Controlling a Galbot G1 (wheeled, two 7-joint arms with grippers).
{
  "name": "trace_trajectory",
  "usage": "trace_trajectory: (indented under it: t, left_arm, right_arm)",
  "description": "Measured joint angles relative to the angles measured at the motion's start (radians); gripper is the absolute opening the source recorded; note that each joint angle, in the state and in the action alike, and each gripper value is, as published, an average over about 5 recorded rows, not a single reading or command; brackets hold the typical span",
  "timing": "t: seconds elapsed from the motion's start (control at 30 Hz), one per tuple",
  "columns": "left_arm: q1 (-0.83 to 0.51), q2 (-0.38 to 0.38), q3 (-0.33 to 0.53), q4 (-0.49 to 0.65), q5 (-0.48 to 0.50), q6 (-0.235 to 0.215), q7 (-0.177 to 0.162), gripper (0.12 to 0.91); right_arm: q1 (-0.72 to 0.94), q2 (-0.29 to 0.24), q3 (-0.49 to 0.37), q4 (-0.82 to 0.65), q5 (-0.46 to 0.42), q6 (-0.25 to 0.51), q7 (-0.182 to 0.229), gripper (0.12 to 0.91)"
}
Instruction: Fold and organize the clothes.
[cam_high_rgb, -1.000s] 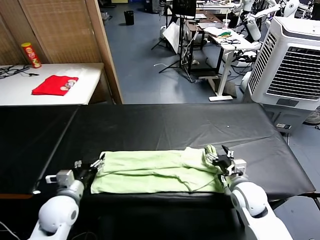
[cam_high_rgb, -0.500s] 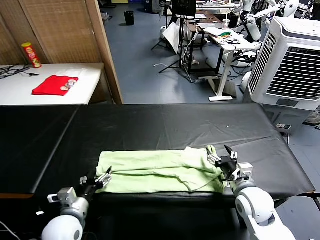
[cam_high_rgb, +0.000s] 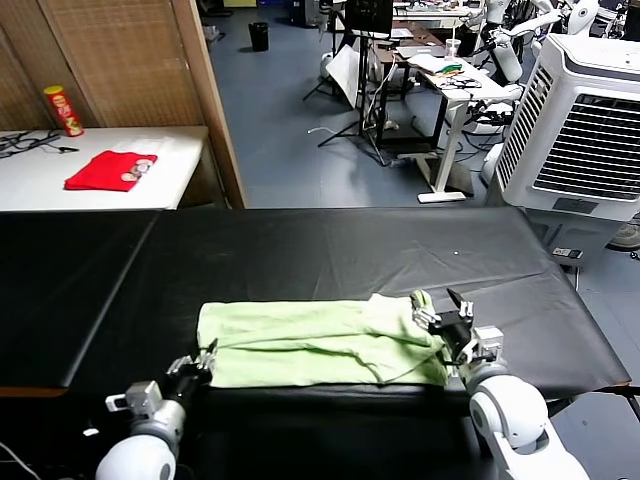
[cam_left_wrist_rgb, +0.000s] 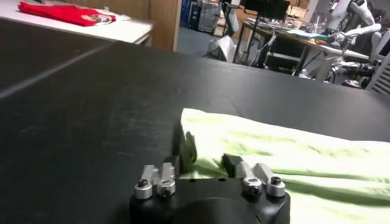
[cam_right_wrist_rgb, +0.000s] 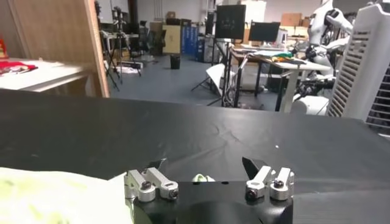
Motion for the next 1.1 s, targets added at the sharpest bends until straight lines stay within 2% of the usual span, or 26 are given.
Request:
trace_trajectory:
  t: [0.03, 0.1, 0.2, 0.3, 0.43, 0.67, 0.77, 0.9, 0.97, 1.1]
  left_arm:
    - [-0.002, 0.001, 0.000, 0.000, -0.002, 0.001, 0.000, 0.195]
    - [-0.006, 0.007, -0.002, -0.001, -0.002, 0.003, -0.002, 0.160]
    - [-0.011, 0.020, -0.010, -0.001, 0.027, -0.002, -0.005, 0.159]
    - [-0.011, 0.049, -0.025, 0.007, 0.090, -0.028, -0.001, 0.160]
    - [0.002, 0.124, -0.066, 0.020, 0.171, -0.054, 0.004, 0.160]
    - [0.024, 0.265, -0.161, 0.012, 0.231, -0.052, -0.001, 0.160]
    - [0.018, 0.275, -0.159, -0.018, 0.219, -0.030, -0.017, 0.160]
    - [0.000, 0.241, -0.104, -0.076, 0.160, 0.017, -0.051, 0.160]
    - [-0.013, 0.210, -0.053, -0.107, 0.117, 0.045, -0.076, 0.160]
    - [-0.046, 0.137, 0.076, -0.166, -0.015, 0.123, -0.149, 0.160]
  right_arm:
    - [0.000, 0.000, 0.000, 0.000, -0.001, 0.000, 0.000, 0.798]
    - [0.000, 0.000, 0.000, 0.001, -0.004, 0.001, 0.000, 0.798]
    - [-0.001, -0.001, 0.002, 0.005, -0.008, 0.001, 0.000, 0.798]
    - [-0.004, -0.002, 0.009, 0.012, -0.009, 0.001, 0.000, 0.798]
    - [-0.011, 0.003, 0.015, 0.015, -0.009, 0.004, 0.001, 0.798]
    - [-0.018, 0.024, 0.009, 0.014, -0.030, 0.010, 0.002, 0.798]
    - [-0.025, 0.032, 0.011, 0.014, -0.052, 0.024, -0.002, 0.798]
    - [-0.040, 0.041, 0.023, 0.014, -0.080, 0.047, -0.009, 0.798]
    - [-0.050, 0.047, 0.032, 0.013, -0.091, 0.053, -0.011, 0.798]
    - [-0.066, 0.058, 0.049, 0.006, -0.110, 0.059, -0.011, 0.798]
